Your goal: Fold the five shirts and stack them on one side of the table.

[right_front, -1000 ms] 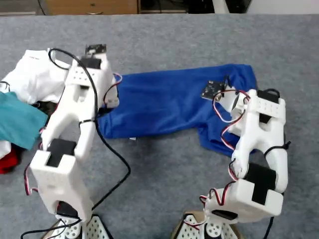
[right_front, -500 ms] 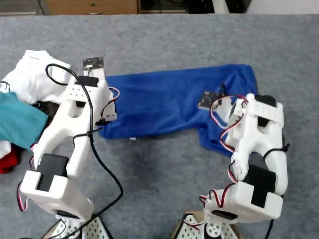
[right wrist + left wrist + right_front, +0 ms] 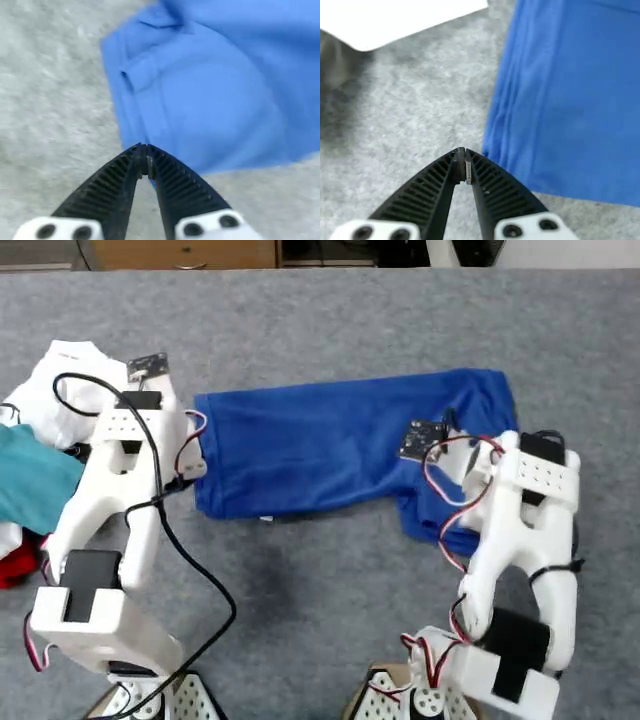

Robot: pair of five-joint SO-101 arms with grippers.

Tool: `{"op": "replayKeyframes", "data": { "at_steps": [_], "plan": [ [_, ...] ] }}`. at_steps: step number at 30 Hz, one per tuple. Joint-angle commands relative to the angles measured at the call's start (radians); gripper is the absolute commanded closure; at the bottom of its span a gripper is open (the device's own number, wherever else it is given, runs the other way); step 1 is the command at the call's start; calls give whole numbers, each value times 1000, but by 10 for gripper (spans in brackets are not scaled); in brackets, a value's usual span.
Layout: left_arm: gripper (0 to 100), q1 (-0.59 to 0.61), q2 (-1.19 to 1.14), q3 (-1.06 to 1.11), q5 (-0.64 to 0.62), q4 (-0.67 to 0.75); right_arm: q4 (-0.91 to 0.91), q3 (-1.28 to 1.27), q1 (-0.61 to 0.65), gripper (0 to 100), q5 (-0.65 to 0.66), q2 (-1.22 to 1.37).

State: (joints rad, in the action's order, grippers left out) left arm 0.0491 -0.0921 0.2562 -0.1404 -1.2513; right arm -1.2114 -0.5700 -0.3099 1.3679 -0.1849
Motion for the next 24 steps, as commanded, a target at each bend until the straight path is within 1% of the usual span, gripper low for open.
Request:
{"op": "replayKeyframes", "data": {
  "at_steps": [1,4,7,11,14,20,24],
  "plan": [
    [981,14,47,-14,0,-15,72,28,-22,991,37,-35],
    [981,12,47,-14,0,-14,146,10,-21,967,38,22],
    [981,12,48,-14,0,-12,230,7,-30,977,38,108],
    [981,20,48,-14,11,-15,256,13,-38,986,41,209],
    [981,20,48,-14,41,-15,238,10,-24,986,41,232],
    [981,40,99,-5,46,-15,54,7,24,986,92,220],
    [981,58,163,-5,46,-15,38,-13,50,987,92,220]
  ]
}}
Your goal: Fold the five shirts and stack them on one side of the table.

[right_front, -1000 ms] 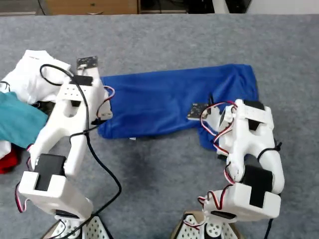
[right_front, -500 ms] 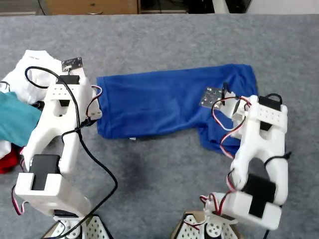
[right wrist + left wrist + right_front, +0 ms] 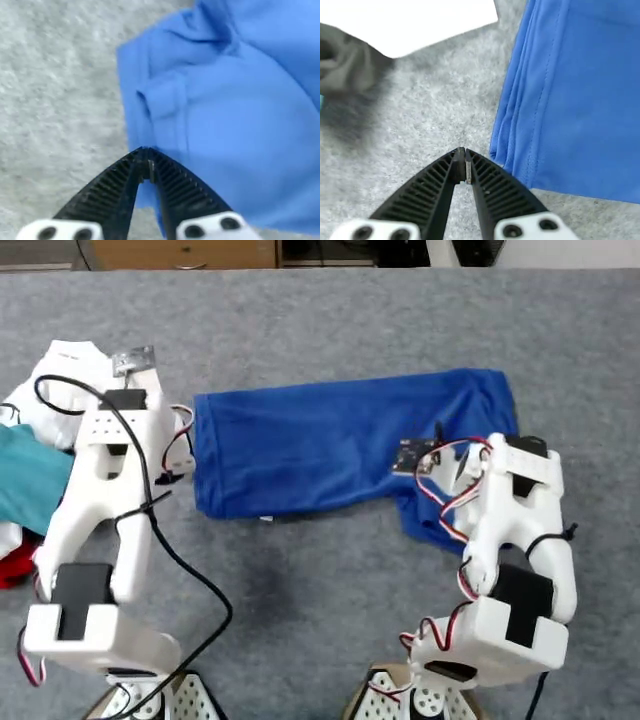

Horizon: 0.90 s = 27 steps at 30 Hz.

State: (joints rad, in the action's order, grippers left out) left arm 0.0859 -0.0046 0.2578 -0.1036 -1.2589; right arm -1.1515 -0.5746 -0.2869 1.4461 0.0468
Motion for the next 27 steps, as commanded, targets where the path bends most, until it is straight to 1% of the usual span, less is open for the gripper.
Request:
{"op": "replayKeyframes", "data": {
  "at_steps": [1,6,9,11,14,16,22,27],
  "plan": [
    [981,26,90,-6,9,-8,-21,-18,36,987,14,-12],
    [981,55,128,5,11,-9,-32,-25,50,996,11,-53],
    [981,74,137,32,11,-9,-63,-7,16,993,12,-148],
    [981,77,145,55,12,-9,-61,-7,-2,970,17,-216],
    [981,75,160,81,11,-9,-68,-7,-12,910,61,-260],
    [981,75,171,86,11,-9,-55,-7,-10,882,64,-237],
    [981,75,186,91,11,-9,37,10,-8,880,64,-62],
    [981,75,180,95,11,-9,-26,124,-12,880,64,79]
  ]
}}
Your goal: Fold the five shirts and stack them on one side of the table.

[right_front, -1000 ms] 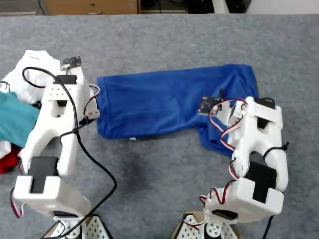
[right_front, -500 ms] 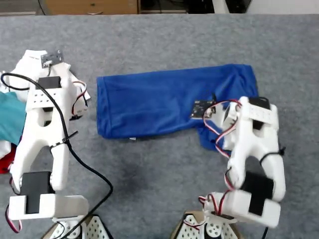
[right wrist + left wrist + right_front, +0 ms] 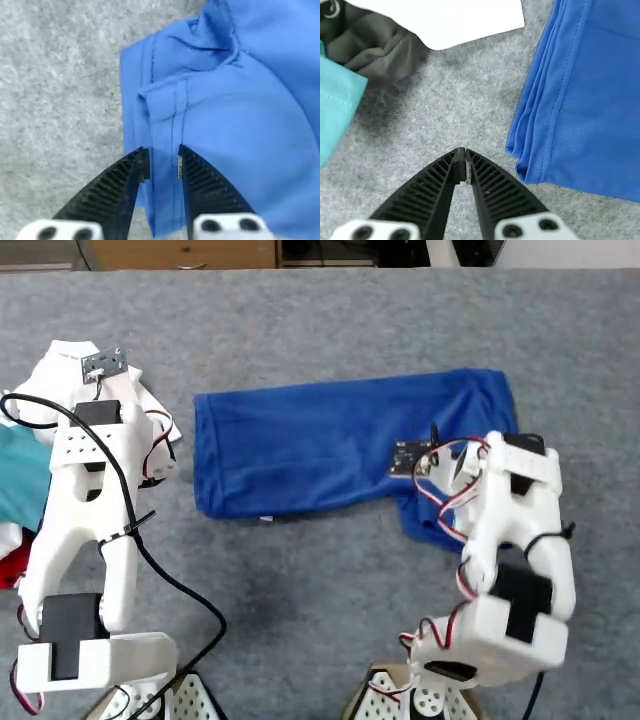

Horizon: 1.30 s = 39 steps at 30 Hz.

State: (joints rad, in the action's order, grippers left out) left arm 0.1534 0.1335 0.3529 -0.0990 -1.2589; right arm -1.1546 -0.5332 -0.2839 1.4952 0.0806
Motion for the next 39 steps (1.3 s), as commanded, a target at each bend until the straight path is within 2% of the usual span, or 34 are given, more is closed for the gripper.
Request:
{"op": "replayKeyframes", "data": {
  "at_steps": [1,4,9,14,21,26,31,39],
  "plan": [
    [981,8,45,6,6,-9,-31,102,-15,882,15,68],
    [981,8,45,12,6,-9,-32,134,-16,888,15,113],
    [981,8,45,14,6,-9,-51,140,-12,998,15,119],
    [981,8,45,14,6,-9,-63,153,-16,987,15,107],
    [981,8,45,14,6,-9,-175,154,16,987,15,16],
    [981,8,45,14,6,-9,-98,139,19,981,12,33],
    [981,8,45,14,6,-9,-109,139,7,876,9,51],
    [981,8,45,12,6,-8,-167,137,15,868,9,59]
  ]
}}
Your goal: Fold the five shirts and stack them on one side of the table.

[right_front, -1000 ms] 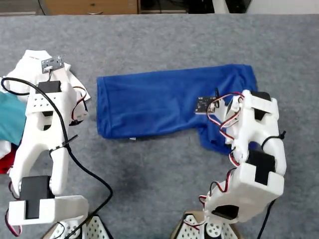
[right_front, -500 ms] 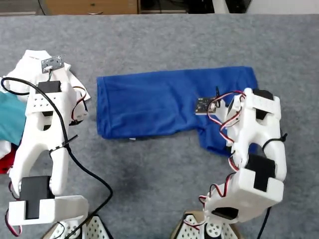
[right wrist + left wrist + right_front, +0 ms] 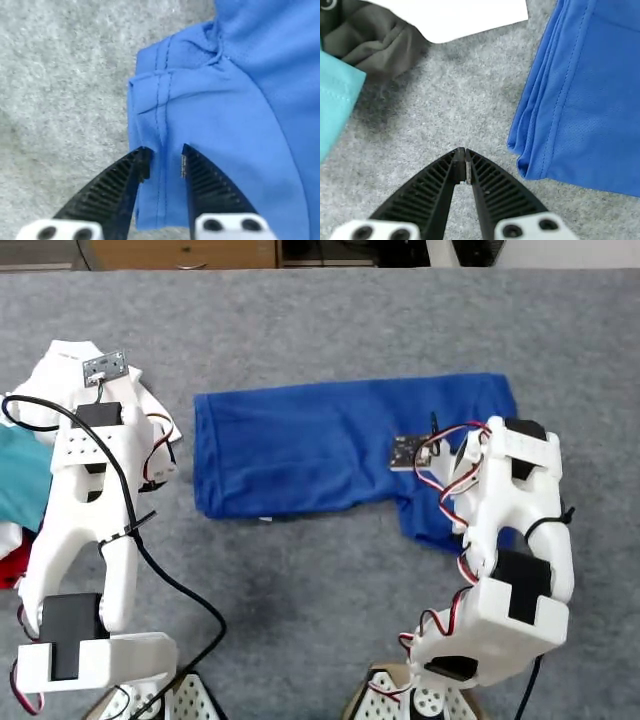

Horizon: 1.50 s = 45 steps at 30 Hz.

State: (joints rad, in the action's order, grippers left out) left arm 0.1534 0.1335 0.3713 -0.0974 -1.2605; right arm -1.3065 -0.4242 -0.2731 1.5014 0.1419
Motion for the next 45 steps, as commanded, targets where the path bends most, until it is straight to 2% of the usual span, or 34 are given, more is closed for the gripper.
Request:
{"op": "replayKeyframes", "data": {
  "at_steps": [1,8,15,31,45],
  "plan": [
    [981,8,45,-6,5,-6,-18,25,4,868,6,-1],
    [981,5,45,-11,5,-3,-3,-30,53,848,8,-1],
    [981,6,45,-14,5,-2,98,-58,73,843,8,18],
    [981,6,44,-14,5,-2,48,-41,70,848,9,74],
    [981,8,45,-15,5,0,52,-36,73,997,9,114]
  ]
}}
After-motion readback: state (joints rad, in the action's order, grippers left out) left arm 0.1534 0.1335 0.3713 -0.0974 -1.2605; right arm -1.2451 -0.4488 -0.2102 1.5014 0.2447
